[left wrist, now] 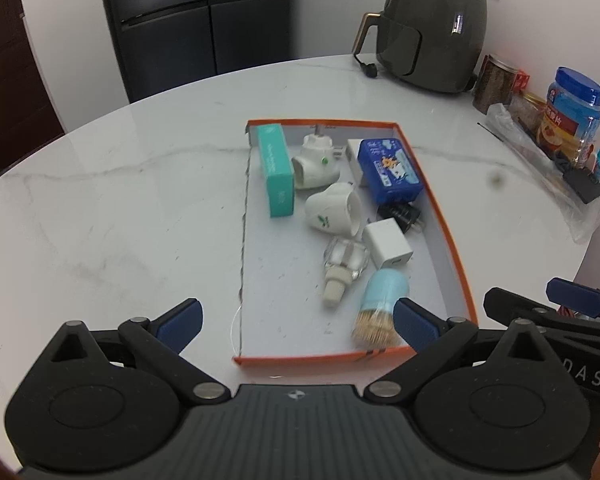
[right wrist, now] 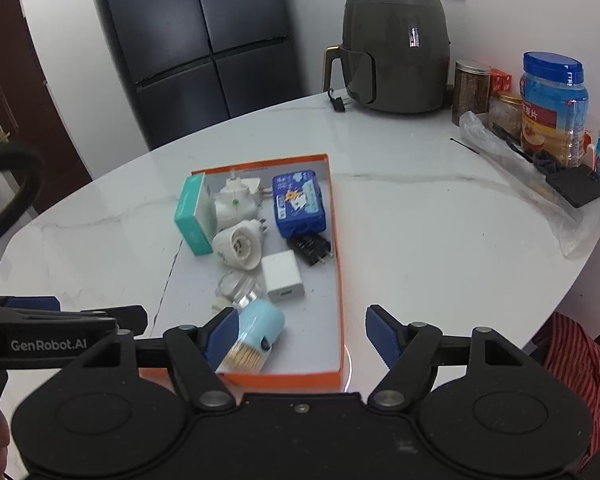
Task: Organize rigid objects
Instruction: 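Withdraw both open grippers from the tray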
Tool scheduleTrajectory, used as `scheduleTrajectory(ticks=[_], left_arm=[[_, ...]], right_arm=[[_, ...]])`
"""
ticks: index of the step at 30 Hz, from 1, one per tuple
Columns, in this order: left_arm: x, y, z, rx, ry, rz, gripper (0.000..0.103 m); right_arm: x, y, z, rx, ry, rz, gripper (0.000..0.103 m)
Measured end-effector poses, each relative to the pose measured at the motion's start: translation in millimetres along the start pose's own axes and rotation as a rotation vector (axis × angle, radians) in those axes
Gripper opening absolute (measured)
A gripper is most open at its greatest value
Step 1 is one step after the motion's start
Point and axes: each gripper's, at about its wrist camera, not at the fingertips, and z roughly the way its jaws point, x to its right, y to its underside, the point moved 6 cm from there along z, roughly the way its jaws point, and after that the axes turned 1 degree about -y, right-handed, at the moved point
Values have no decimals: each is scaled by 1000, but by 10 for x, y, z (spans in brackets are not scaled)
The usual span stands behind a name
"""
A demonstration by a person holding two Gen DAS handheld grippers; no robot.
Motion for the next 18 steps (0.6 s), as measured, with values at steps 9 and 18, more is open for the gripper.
scheduleTrajectory(ticks=[9,18], left_arm=[[1,78,-94,1,9,-10,103],[-24,95,-107,-4,7,-34,103]], right_arm=[[-59,83,-163,17,5,-15,85],[-56,87,-224,27,10,-16,86]])
